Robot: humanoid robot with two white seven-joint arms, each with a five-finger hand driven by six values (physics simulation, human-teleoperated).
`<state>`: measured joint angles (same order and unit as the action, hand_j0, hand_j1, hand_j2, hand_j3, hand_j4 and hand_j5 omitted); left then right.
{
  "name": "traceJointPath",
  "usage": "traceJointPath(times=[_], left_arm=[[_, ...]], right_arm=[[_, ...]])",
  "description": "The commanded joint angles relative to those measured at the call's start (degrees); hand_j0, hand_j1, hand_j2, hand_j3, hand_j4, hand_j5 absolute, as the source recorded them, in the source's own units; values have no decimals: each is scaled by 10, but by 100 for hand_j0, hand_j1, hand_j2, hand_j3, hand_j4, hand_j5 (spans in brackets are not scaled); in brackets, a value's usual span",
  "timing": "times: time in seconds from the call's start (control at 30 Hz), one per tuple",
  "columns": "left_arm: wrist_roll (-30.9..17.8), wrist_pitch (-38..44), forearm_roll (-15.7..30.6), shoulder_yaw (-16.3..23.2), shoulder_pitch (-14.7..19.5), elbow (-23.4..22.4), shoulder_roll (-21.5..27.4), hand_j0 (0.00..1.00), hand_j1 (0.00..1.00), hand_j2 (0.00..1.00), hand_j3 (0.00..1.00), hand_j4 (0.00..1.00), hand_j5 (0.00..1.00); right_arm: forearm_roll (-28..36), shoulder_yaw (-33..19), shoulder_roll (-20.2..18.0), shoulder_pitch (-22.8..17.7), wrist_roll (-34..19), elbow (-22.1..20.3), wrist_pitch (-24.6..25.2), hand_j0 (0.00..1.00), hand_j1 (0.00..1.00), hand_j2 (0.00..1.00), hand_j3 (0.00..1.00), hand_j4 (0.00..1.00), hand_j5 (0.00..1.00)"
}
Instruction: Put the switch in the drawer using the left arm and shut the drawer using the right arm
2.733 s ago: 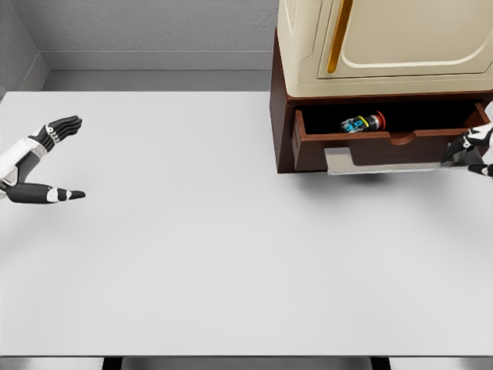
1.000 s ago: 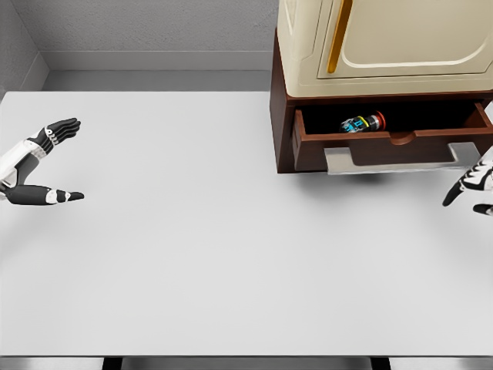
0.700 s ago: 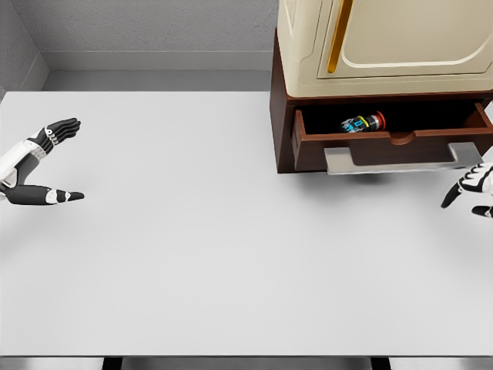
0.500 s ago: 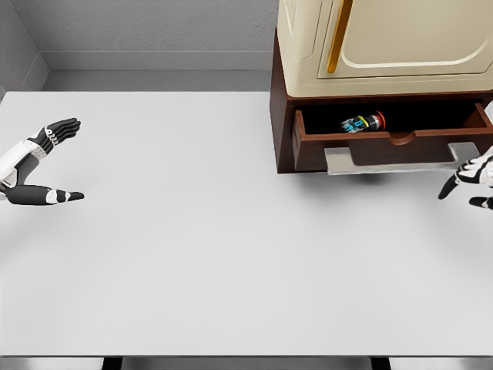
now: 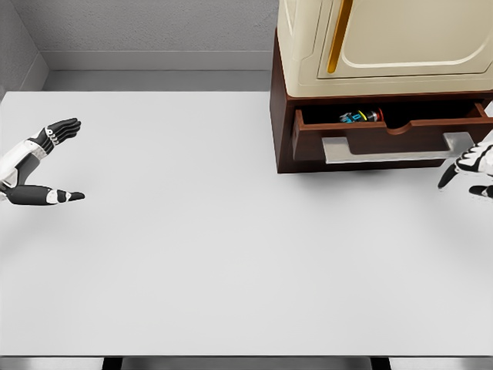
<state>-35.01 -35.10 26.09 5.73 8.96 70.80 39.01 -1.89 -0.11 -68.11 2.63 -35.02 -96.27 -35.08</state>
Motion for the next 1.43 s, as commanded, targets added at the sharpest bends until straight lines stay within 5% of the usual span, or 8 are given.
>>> traceJointPath(times=[0.0, 0.4, 1.4], left_arm=[[0, 1, 5, 0, 0, 0, 0, 100, 100, 100, 100, 100, 100], [0, 1, 5, 0, 0, 0, 0, 100, 100, 100, 100, 100, 100], [0, 1, 5, -2, 0, -10, -1, 100, 100, 100, 100, 100, 100]], right_arm=[[1, 40, 1, 1, 0, 7, 1, 61, 61, 61, 61, 61, 61], [-4, 50, 4, 19, 0, 34, 1, 61, 61, 61, 61, 61, 61], [-15, 206, 39, 204, 0, 102, 1, 62, 62, 62, 62, 62, 62]])
